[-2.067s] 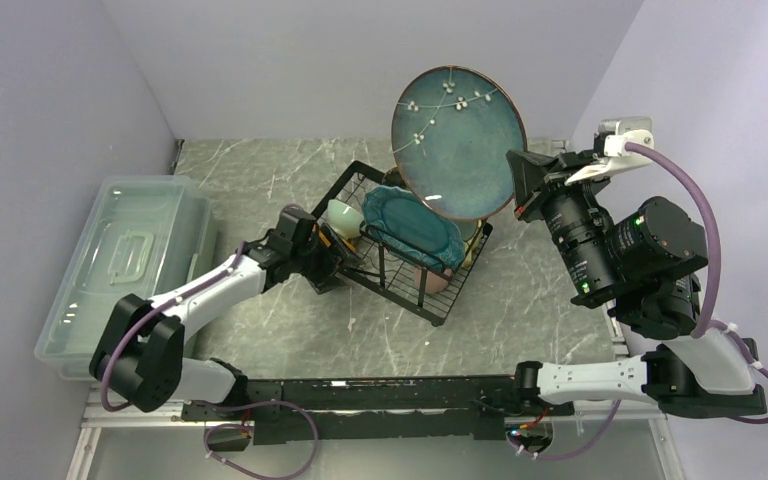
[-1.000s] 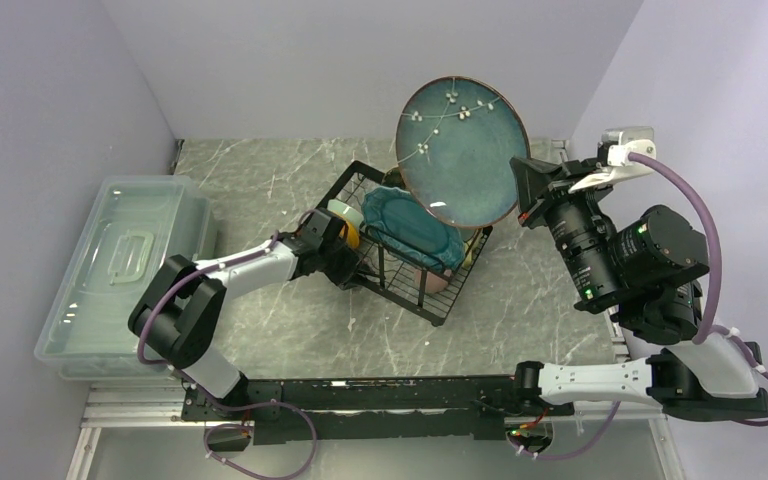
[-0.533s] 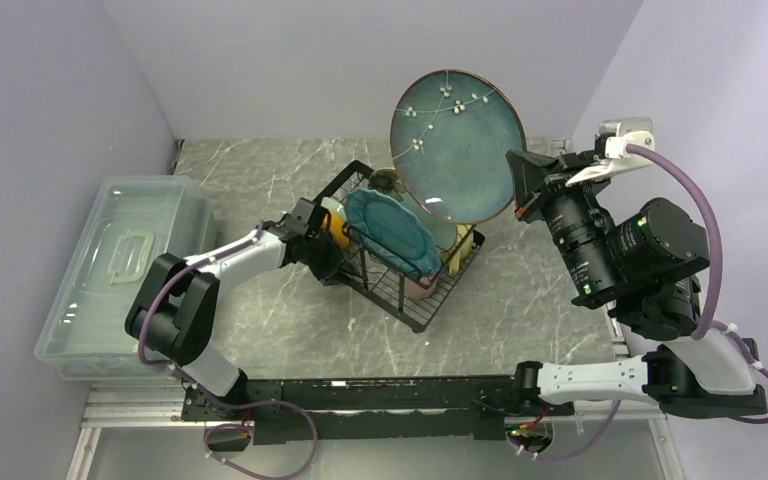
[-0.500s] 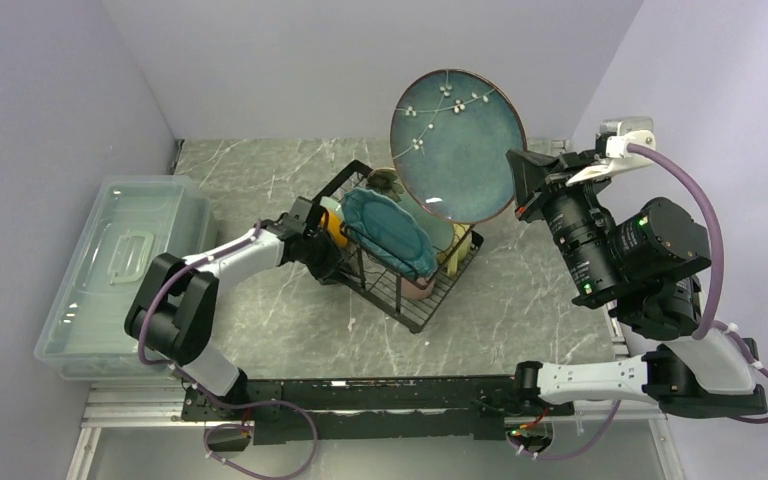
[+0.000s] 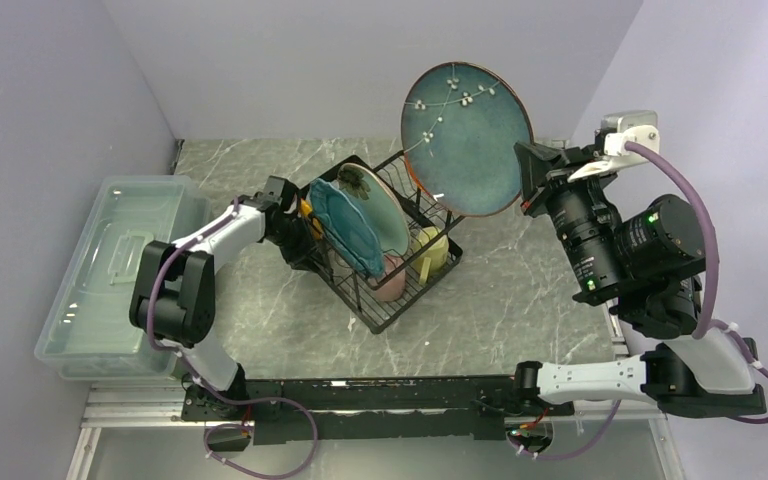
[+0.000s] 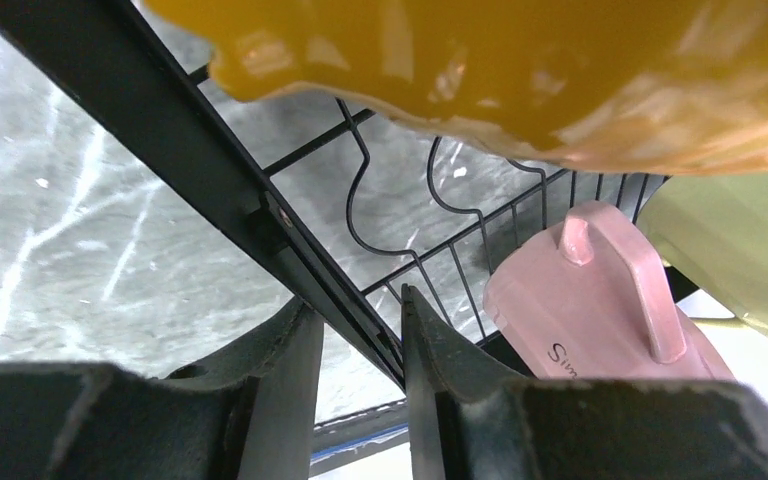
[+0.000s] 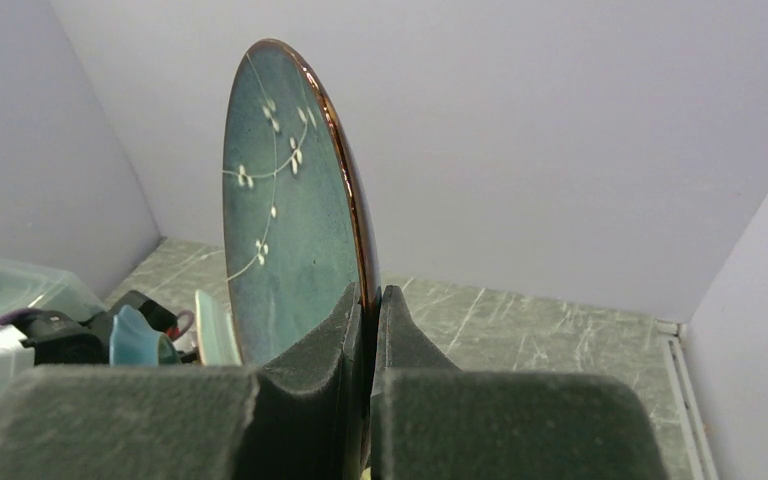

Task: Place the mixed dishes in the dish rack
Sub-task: Move the dish rack to the center of the board, then insert the plate into the dish rack.

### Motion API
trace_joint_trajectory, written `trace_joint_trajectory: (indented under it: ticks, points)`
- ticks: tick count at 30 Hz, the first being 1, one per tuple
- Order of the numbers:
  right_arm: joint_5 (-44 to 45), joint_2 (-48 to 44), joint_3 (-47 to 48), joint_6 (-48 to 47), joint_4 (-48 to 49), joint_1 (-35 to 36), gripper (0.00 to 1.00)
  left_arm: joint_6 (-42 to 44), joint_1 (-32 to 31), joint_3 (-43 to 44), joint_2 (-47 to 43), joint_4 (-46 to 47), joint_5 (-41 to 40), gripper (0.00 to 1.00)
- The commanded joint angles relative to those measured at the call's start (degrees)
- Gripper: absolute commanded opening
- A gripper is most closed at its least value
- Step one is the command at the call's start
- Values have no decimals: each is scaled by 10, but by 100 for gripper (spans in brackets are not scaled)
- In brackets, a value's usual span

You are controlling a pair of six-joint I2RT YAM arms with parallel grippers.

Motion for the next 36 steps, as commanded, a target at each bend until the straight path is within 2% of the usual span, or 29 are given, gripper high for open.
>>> trace_joint_trajectory:
  ticks: [1, 5, 10, 14, 17, 20, 25, 36]
  points:
    - [-12, 7, 27, -26, 107, 1, 0, 95, 31, 59, 5, -1, 7, 0]
    - [-6, 24, 8, -58, 132, 1, 0, 112, 33, 83, 3, -27, 4, 1]
    - [-1, 60, -3, -102, 157, -2, 0, 119, 33, 94, -31, -60, -32, 35]
    - [-10, 78, -17, -109, 169, -26, 0, 123, 33, 97, -66, -78, -50, 54]
    - [-42, 89, -25, -75, 142, -65, 0, 125, 33, 94, -93, -82, -64, 62]
    - [-90, 103, -30, -29, 108, -110, 0, 126, 33, 97, -117, -92, -79, 64]
    - [-154, 107, -66, 9, 105, -163, 0, 122, 33, 101, -159, -112, -115, 64]
    - [-220, 114, -134, 20, 135, -186, 0, 127, 33, 30, -268, -113, -151, 64]
